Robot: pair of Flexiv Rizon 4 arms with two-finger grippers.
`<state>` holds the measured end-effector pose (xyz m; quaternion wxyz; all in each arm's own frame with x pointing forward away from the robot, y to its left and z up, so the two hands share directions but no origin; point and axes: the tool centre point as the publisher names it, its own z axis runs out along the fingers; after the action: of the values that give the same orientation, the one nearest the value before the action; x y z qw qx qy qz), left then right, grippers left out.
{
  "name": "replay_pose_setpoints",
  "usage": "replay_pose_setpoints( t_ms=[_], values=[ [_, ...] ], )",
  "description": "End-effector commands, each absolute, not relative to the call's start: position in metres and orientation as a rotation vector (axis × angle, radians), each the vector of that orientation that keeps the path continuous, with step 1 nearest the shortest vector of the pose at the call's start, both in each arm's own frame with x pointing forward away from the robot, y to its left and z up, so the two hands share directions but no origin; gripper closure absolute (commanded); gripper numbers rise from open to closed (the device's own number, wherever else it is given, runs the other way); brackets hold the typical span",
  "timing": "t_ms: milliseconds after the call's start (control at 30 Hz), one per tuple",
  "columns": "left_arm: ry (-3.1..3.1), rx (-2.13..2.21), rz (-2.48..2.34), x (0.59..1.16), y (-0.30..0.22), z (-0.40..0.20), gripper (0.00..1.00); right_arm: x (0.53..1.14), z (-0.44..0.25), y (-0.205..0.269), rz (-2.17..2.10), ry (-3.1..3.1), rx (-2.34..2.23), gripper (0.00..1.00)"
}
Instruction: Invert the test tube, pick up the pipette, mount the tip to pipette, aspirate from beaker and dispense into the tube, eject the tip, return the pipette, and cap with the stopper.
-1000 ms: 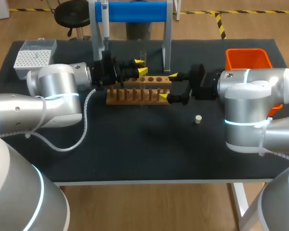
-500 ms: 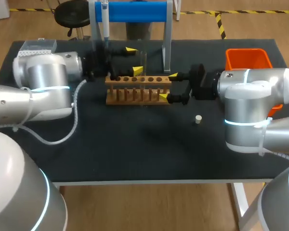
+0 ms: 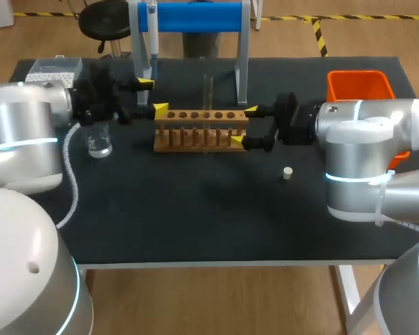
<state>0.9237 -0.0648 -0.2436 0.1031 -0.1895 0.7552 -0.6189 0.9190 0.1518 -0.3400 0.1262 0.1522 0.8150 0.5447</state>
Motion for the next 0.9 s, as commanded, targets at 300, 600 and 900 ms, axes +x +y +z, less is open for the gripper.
replay_pose_setpoints(
  t_ms=[300, 600, 900],
  values=[
    [2.205, -0.59, -1.798, 0.909, -0.052, -0.237, 0.0, 0.919, -0.34, 0.152, 1.586, 2.371, 0.444, 0.0],
    [2.205, -0.59, -1.798, 0.909, -0.052, -0.237, 0.0, 0.919, -0.34, 0.152, 1.586, 2.371, 0.444, 0.0],
    [2.075, -0.944, -1.496, 0.874, 0.066, -0.246, 0.0, 0.919, -0.34, 0.152, 1.586, 2.371, 0.444, 0.0]
  ],
)
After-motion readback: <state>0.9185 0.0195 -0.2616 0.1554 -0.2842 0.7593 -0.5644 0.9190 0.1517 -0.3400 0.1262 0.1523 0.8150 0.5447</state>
